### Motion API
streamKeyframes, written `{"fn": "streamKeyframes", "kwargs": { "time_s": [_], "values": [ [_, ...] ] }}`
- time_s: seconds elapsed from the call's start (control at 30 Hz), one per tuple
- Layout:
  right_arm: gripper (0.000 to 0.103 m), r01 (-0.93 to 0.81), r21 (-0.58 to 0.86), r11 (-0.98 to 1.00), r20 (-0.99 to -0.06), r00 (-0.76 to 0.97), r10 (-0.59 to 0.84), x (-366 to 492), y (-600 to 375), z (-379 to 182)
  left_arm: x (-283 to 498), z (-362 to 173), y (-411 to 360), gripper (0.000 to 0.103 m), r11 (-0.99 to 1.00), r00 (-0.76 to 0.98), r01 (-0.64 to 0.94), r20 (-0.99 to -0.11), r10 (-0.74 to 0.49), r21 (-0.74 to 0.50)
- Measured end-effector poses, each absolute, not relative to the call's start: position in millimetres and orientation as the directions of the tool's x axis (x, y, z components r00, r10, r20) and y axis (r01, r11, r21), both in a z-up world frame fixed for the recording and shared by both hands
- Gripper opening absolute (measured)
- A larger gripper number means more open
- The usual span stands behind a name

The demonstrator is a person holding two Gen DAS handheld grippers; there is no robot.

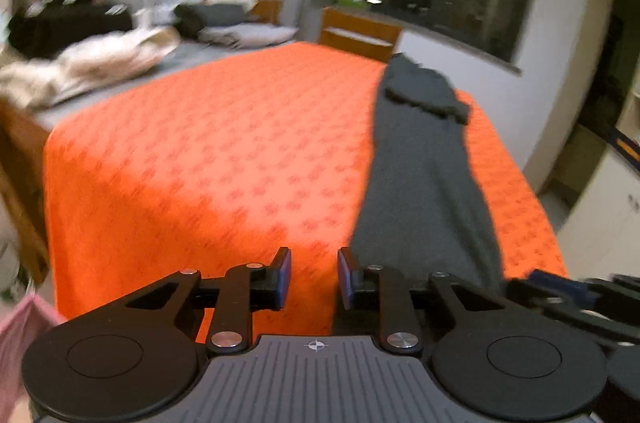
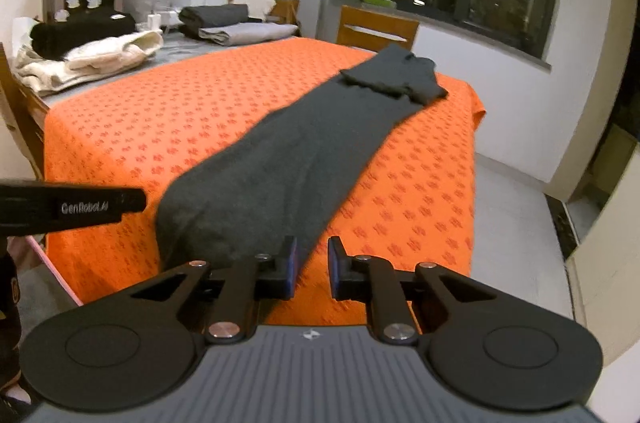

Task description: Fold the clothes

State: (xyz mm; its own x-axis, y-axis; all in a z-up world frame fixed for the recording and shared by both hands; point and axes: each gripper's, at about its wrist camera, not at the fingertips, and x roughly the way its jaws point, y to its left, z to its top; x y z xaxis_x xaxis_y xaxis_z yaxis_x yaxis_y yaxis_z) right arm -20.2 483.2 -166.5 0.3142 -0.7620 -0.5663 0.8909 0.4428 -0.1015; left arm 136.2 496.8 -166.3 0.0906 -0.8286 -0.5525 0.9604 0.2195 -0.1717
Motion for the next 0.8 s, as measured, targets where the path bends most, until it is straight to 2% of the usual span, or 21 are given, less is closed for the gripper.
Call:
{"fn": "streamKeyframes", "kwargs": {
  "time_s": [0.1,0.27,0.4,0.6,0.8],
  "values": [
    [0.018,0.878,-0.104,0.466,-0.561,0.335,-0.757,-13.7,476.6,-166.6,124.3,-163.2,484.1,0.027,0.147,0.054,0.981,-0.549,-0.834,-0.127],
    [0.019,0.900,-0.052,0.432,-0.552,0.335,-0.764,-19.1,458.9,-163.2,116.5,-170.3,465.1,0.027,0.154,0.078,0.984,-0.574,-0.815,-0.085],
    [0.019,0.904,-0.045,0.424,-0.589,0.319,-0.743,-22.4,439.2,-172.4,116.0,-171.6,462.3,0.016,0.203,0.145,0.979,-0.578,-0.803,-0.037],
    [0.018,0.922,-0.071,0.382,-0.605,0.264,-0.751,-35.9,438.2,-170.3,124.4,-167.3,472.9,0.017,0.261,0.176,0.964,-0.596,-0.783,-0.059],
    [0.018,0.858,-0.084,0.507,-0.576,0.373,-0.727,-20.5,429.9,-163.9,132.1,-157.1,489.1,0.017,0.312,0.205,0.947,-0.613,-0.763,-0.071]
  ]
}}
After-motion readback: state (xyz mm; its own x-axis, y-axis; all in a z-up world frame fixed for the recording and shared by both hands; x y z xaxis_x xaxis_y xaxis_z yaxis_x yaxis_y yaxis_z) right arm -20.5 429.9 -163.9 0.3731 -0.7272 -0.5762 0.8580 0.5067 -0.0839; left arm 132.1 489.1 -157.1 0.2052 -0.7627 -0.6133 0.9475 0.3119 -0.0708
